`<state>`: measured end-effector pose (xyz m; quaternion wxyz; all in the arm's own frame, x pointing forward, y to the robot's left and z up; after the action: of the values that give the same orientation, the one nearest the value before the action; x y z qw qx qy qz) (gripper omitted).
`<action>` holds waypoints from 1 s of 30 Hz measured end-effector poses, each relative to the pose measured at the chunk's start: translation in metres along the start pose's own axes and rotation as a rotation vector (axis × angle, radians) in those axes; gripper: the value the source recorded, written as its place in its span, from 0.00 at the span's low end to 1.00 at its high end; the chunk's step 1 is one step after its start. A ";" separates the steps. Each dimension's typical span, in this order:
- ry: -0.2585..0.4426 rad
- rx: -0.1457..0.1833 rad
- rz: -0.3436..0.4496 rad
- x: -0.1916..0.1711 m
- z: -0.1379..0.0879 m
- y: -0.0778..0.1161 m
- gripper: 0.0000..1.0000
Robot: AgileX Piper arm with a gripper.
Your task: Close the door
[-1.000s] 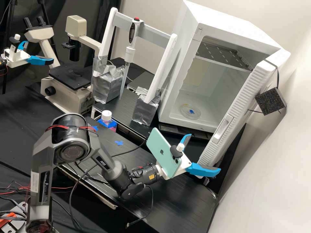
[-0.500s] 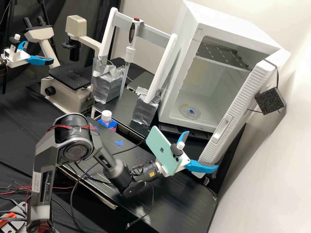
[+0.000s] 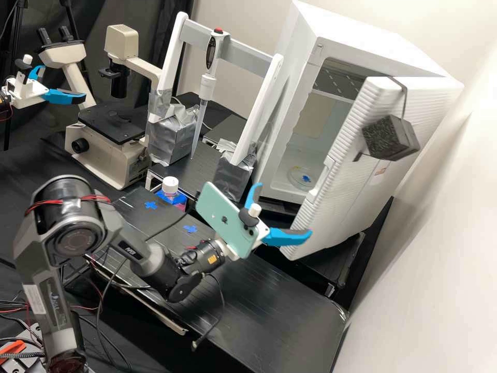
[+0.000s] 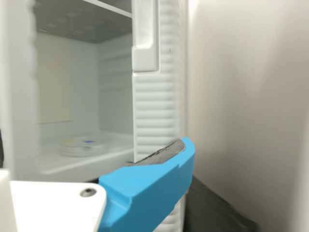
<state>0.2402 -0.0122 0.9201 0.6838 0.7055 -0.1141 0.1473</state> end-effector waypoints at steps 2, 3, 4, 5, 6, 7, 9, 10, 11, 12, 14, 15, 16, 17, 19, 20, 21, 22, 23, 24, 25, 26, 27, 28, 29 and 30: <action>0.022 -0.001 -0.013 -0.001 -0.006 -0.004 1.00; 0.030 -0.009 -0.023 -0.001 -0.009 -0.007 1.00; 0.035 -0.017 -0.031 -0.001 -0.010 -0.009 1.00; 0.043 -0.022 -0.038 -0.001 -0.012 -0.011 1.00; 0.048 -0.029 -0.044 -0.001 -0.013 -0.013 1.00; 0.052 -0.030 -0.050 0.000 -0.014 -0.015 1.00; 0.056 -0.023 -0.067 0.002 -0.014 -0.019 1.00; 0.056 -0.021 -0.073 0.003 -0.014 -0.021 1.00; 0.057 -0.019 -0.078 0.004 -0.013 -0.023 1.00; 0.058 -0.018 -0.082 0.006 -0.013 -0.024 1.00; 0.063 -0.017 -0.083 0.008 -0.014 -0.024 1.00; 0.071 -0.017 -0.086 0.010 -0.015 -0.024 1.00; 0.074 -0.013 -0.089 0.011 -0.016 -0.025 1.00; 0.082 -0.008 -0.090 0.012 -0.017 -0.025 1.00; 0.092 0.008 -0.101 0.015 -0.018 -0.025 1.00; 0.103 0.028 -0.109 0.016 -0.020 -0.025 1.00; 0.112 0.040 -0.118 0.018 -0.022 -0.026 1.00; 0.121 0.047 -0.126 0.019 -0.024 -0.027 1.00; 0.133 0.053 -0.135 0.020 -0.026 -0.028 1.00; 0.144 0.056 -0.145 0.021 -0.028 -0.028 1.00; 0.153 0.058 -0.151 0.022 -0.029 -0.029 1.00; 0.165 0.060 -0.156 0.023 -0.031 -0.029 1.00; 0.175 0.062 -0.163 0.024 -0.033 -0.030 1.00; 0.183 0.069 -0.165 0.024 -0.035 -0.030 1.00; 0.193 0.074 -0.167 0.025 -0.037 -0.031 1.00; 0.205 0.075 -0.172 0.026 -0.039 -0.032 1.00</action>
<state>0.2740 0.0291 0.9011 0.6750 0.7190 0.0232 0.1636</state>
